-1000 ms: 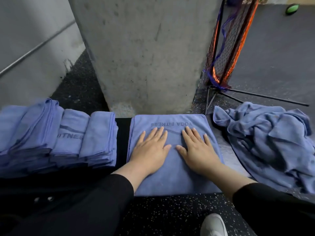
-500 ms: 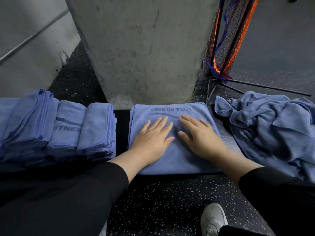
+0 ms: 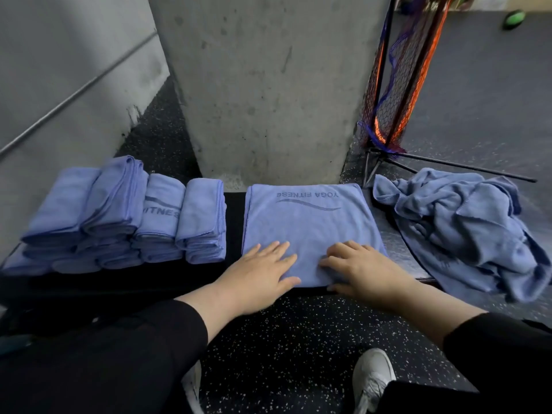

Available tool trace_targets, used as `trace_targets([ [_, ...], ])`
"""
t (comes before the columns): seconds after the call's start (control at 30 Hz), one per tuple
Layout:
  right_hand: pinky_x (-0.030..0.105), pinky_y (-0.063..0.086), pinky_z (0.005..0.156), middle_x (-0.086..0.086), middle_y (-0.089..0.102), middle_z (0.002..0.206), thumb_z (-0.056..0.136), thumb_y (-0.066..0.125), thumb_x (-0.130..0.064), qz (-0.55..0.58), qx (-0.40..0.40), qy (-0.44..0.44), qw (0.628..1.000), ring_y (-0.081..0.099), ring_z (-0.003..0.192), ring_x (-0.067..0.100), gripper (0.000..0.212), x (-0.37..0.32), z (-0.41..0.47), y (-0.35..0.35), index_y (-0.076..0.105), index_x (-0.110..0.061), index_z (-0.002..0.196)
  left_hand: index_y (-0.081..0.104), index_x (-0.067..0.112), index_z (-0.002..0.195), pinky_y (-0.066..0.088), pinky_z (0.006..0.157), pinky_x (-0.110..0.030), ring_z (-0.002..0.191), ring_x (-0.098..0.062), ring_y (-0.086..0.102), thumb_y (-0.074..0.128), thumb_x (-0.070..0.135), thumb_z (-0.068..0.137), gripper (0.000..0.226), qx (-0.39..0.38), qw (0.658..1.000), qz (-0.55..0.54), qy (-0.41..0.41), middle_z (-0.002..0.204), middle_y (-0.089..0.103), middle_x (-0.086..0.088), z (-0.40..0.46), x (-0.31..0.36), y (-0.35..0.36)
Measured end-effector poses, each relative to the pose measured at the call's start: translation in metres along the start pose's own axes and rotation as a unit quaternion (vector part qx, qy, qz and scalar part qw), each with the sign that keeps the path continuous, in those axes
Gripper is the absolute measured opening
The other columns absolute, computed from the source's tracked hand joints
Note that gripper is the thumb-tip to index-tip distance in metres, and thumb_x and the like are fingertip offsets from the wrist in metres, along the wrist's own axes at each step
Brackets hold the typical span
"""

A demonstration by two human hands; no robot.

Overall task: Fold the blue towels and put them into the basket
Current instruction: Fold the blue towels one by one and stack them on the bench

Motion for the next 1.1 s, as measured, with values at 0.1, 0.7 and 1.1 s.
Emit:
trace_targets([
  [0.1, 0.040, 0.050, 0.083, -0.007, 0.058, 0.114, 0.086, 0.033, -0.052, 0.004, 0.034, 0.029, 0.999, 0.058, 0.105, 0.020, 0.046, -0.002, 0.002, -0.009, 0.062, -0.026, 0.111, 0.026, 0.026, 0.158, 0.007, 0.126, -0.039, 0.155, -0.015, 0.005, 0.027, 0.063, 0.102, 0.067, 0.006, 1.000, -0.005, -0.002, 0.169, 0.008, -0.001, -0.006, 0.005, -0.007],
  [0.7, 0.036, 0.044, 0.067, -0.002, 0.063, 0.085, 0.085, 0.061, -0.017, 0.071, 0.084, 0.225, 0.968, 0.062, 0.086, 0.024, 0.004, 0.075, -0.039, -0.038, 0.059, -0.021, 0.086, 0.043, 0.016, 0.074, 0.029, 0.055, -0.034, 0.066, -0.023, 0.047, 0.052, 0.015, 0.099, 0.026, 0.125, 0.978, -0.124, -0.115, 0.065, 0.045, 0.001, -0.020, -0.046, -0.060],
  [1.1, 0.019, 0.033, 0.052, -0.006, 0.046, 0.060, 0.092, 0.062, -0.014, 0.298, 0.016, 0.235, 0.925, 0.038, 0.055, 0.004, 0.020, 0.082, -0.061, -0.071, 0.059, 0.000, 0.078, 0.045, 0.016, 0.069, 0.029, 0.062, -0.034, 0.062, -0.014, 0.035, 0.066, 0.031, 0.090, 0.034, 0.002, 0.977, -0.189, -0.103, 0.066, 0.039, 0.001, -0.030, -0.055, -0.077],
])
Point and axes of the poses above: each hand's wrist, its own z-axis towards the middle knuckle, its own y-axis out of the palm, x = y × z, the point moved 9 cm from there along z, towards the middle knuckle
